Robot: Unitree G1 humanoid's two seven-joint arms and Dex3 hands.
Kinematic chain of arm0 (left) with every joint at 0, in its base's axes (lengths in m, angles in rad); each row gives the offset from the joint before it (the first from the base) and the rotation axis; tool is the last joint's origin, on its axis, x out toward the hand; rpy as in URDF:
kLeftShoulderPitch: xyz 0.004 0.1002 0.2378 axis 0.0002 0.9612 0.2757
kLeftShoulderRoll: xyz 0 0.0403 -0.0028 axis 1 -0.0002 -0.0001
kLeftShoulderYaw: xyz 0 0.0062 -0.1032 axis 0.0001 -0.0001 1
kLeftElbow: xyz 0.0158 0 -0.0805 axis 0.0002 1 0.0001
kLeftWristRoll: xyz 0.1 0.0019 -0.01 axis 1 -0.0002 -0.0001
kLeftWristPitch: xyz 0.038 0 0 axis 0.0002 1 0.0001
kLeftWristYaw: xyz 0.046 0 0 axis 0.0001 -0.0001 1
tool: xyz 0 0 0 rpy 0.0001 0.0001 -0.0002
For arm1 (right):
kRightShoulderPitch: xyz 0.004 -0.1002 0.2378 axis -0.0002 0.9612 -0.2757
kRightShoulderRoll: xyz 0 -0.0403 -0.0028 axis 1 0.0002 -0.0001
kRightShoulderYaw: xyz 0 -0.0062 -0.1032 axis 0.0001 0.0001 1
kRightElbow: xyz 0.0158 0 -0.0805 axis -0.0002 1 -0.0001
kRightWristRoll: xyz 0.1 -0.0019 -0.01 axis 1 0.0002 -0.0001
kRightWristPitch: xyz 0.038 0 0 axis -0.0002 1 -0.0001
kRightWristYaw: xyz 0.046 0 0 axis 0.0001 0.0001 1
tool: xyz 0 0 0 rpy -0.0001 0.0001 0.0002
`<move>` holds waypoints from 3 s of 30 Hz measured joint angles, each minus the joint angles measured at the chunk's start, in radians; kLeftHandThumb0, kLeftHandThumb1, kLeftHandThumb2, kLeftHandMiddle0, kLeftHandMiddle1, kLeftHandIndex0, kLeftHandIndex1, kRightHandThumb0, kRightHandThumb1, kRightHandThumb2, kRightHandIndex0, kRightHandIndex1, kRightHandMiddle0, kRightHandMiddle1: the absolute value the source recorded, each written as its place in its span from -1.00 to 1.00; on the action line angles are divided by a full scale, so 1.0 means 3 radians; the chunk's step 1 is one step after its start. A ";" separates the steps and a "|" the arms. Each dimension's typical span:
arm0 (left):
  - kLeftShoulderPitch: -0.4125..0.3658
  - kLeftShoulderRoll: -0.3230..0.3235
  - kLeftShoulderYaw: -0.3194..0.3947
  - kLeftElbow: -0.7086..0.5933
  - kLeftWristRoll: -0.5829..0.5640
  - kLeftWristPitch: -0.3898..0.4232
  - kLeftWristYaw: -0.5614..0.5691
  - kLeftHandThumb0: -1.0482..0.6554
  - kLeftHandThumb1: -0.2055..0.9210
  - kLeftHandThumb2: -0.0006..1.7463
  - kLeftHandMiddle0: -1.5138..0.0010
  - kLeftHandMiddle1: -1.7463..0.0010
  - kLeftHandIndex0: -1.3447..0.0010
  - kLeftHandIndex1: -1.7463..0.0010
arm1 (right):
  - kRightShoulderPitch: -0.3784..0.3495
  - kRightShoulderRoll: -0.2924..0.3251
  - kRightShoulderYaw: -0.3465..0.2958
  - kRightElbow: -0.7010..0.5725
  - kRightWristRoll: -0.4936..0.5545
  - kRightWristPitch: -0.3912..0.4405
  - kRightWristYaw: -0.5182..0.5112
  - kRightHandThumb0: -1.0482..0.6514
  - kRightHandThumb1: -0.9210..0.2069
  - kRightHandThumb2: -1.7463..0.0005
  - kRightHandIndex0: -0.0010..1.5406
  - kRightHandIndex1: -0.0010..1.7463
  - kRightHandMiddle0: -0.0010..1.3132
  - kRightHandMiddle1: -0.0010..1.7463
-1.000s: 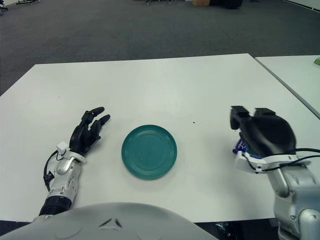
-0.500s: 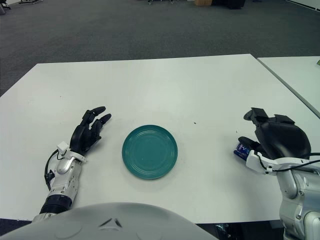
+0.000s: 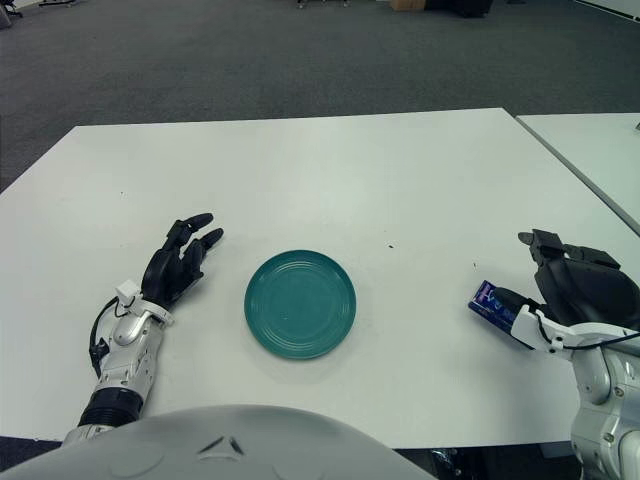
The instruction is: Put the gum into the plate.
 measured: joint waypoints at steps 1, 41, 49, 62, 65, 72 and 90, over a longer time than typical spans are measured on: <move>0.0001 0.0000 0.0000 -0.0003 0.0000 0.0000 0.0000 -0.77 1.00 -0.16 0.72 0.32 1.00 0.01 | 0.0007 0.0000 -0.0001 0.0005 0.0000 0.0008 0.0000 -1.00 -1.00 0.08 -0.69 -0.91 -1.00 -0.54; 0.0115 0.0050 -0.0061 -0.0428 0.0008 0.0545 0.0048 -0.81 1.00 -0.14 0.77 0.41 1.00 0.14 | 0.0204 0.0169 0.0703 0.0258 -0.0381 0.0374 -0.0273 -1.00 -1.00 0.04 -0.63 -0.96 -1.00 -0.43; 0.0147 0.0047 -0.0075 -0.0518 0.0015 0.0653 0.0112 -0.80 1.00 -0.14 0.78 0.43 1.00 0.16 | 0.0199 0.0185 0.0956 0.0486 -0.0382 0.0470 -0.0494 -1.00 -1.00 0.08 -0.64 -0.97 -1.00 -0.42; 0.0207 0.0050 -0.0081 -0.0610 0.0005 0.0708 0.0127 -0.77 1.00 -0.17 0.74 0.43 1.00 0.10 | 0.0115 0.0160 0.1186 0.0848 -0.0357 0.0666 -0.0955 -1.00 -1.00 0.09 -0.66 -0.98 -1.00 -0.43; 0.0209 0.0053 -0.0080 -0.0610 0.0006 0.0707 0.0127 -0.77 1.00 -0.16 0.73 0.43 1.00 0.10 | 0.0101 0.0156 0.1230 0.0883 -0.0355 0.0714 -0.0999 -1.00 -1.00 0.10 -0.66 -0.98 -1.00 -0.43; 0.0213 0.0064 -0.0073 -0.0601 0.0008 0.0679 0.0126 -0.78 1.00 -0.15 0.72 0.43 1.00 0.10 | 0.0055 0.0135 0.1316 0.0947 -0.0319 0.0800 -0.1107 -1.00 -1.00 0.10 -0.64 -0.98 -1.00 -0.38; 0.0199 0.0081 -0.0073 -0.0576 0.0011 0.0663 0.0124 -0.78 1.00 -0.15 0.73 0.40 1.00 0.01 | 0.0020 0.0108 0.1331 0.1099 -0.0089 0.0886 -0.1391 -0.92 -1.00 0.16 -0.56 -0.96 -1.00 -0.28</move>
